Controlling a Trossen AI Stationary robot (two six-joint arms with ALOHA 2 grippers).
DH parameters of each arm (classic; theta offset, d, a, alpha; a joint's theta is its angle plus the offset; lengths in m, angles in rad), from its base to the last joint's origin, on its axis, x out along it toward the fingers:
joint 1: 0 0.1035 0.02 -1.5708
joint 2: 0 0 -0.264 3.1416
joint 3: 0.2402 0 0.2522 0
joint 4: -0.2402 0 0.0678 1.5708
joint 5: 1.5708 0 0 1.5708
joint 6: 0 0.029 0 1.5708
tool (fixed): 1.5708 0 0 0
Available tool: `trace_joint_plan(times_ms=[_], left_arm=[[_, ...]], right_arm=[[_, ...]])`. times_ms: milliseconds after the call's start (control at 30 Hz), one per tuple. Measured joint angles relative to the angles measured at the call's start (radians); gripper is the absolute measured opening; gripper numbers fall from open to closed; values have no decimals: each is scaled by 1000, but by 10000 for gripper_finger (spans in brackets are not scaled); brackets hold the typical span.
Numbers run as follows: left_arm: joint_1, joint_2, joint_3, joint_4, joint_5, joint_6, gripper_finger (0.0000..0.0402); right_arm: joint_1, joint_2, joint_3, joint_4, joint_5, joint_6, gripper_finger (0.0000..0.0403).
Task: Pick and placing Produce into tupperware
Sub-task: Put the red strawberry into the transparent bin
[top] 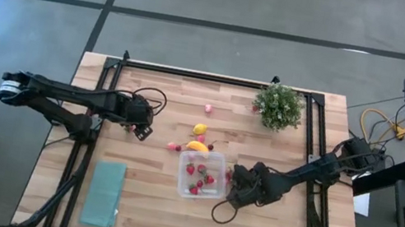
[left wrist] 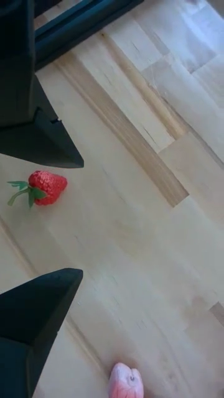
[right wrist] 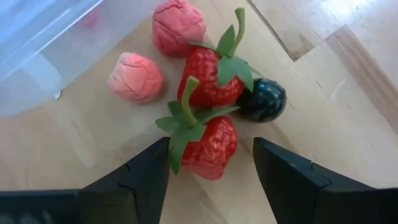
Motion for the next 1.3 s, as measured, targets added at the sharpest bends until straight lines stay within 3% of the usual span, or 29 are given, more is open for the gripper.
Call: trace_joint_plan(times_ms=[533,967,1167,1300], left_arm=[[0,0,0,0,0,0,262],[0,0,0,1,0,-2,262],[0,0,0,1,4,-3,262],[0,0,0,1,8,-4,262]], right_arm=[[-4,0,13,21,-12,4,117],[-2,-36,108,-7,-82,12,120],[-3,-62,180,-315,-3,94,120],[-5,-92,234,-210,-24,-32,122]])
